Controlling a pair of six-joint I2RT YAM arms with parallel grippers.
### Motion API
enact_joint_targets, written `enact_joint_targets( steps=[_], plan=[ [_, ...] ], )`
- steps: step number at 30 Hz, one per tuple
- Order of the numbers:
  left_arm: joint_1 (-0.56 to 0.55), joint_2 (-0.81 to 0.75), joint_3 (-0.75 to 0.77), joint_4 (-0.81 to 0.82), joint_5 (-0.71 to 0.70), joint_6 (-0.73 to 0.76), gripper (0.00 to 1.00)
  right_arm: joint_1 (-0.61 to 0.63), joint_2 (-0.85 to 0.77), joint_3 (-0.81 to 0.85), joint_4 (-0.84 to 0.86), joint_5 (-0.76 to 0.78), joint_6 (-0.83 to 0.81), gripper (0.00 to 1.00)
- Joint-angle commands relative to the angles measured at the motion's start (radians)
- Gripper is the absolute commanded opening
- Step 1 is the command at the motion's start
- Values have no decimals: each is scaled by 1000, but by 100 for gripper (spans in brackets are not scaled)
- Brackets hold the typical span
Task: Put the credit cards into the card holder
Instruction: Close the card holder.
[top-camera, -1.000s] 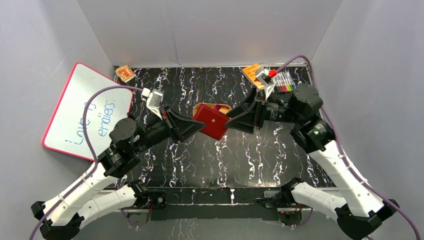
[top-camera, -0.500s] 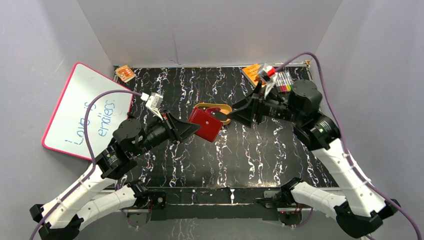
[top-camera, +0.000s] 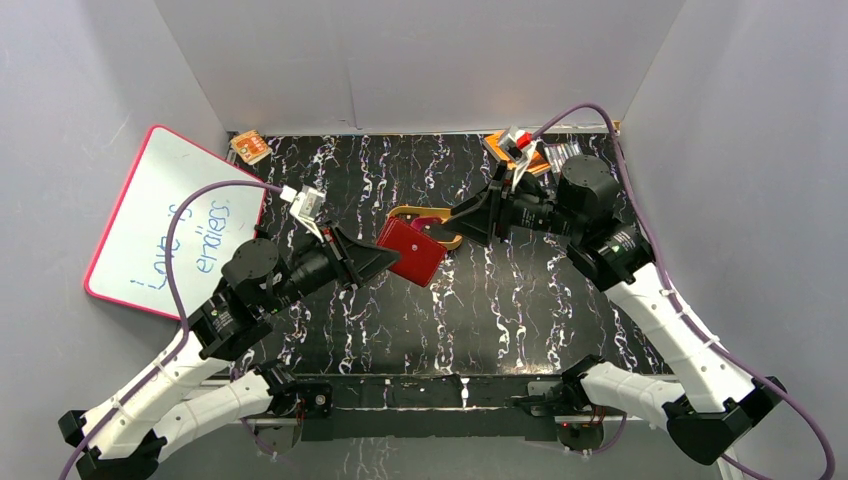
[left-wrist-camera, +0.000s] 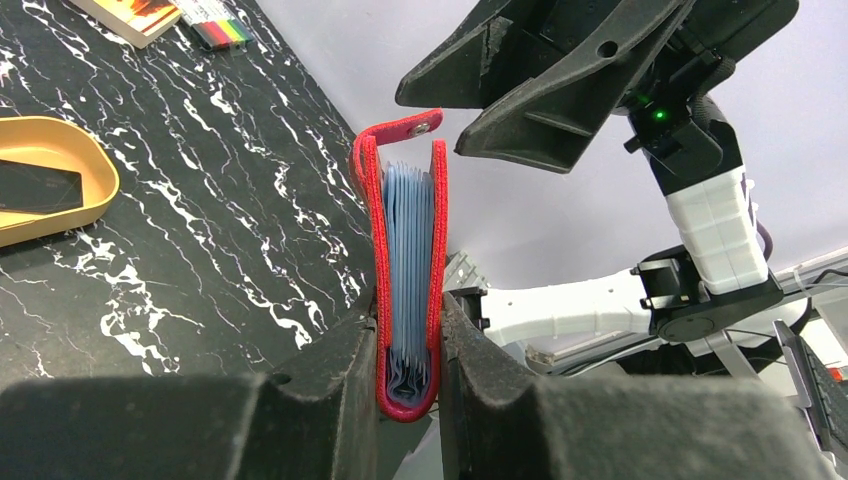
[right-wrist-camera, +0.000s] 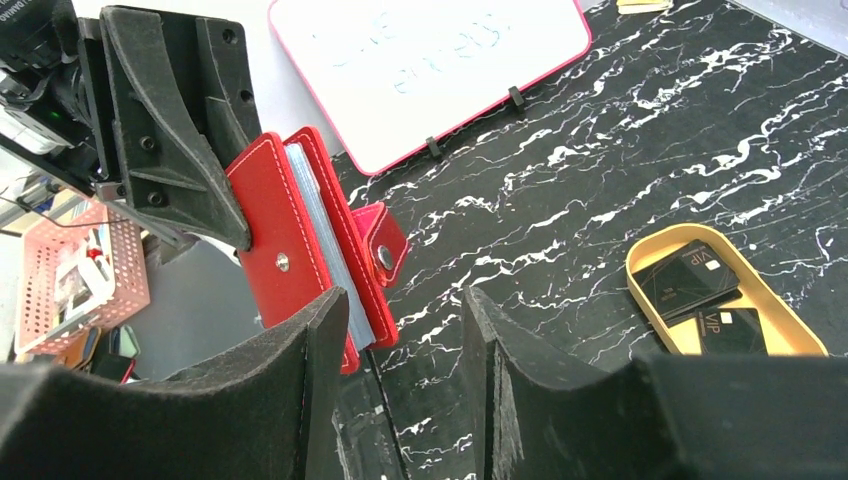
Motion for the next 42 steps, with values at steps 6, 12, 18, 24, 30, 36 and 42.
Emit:
enact_joint_targets(
  steps=[6, 12, 18, 24, 30, 36, 42],
  plan=[
    [1, -21, 14, 58, 43, -7, 0, 1, 5, 3, 124, -39, 23, 49],
    [1, -22, 8, 62, 46, -13, 0, 1, 24, 9, 125, -76, 28, 45],
    [1, -22, 5, 64, 47, -16, 0, 2, 31, 19, 111, -81, 28, 39],
    [1, -26, -5, 70, 46, -18, 0, 1, 27, 11, 123, -91, 34, 23],
    [1, -30, -9, 70, 47, -17, 0, 1, 35, 18, 127, -113, 39, 12],
    [1, -32, -11, 70, 48, -12, 0, 1, 48, 23, 128, -141, 48, 6],
    [1, -32, -8, 67, 50, -8, 0, 0, 53, 20, 125, -150, 52, 24]
  ],
)
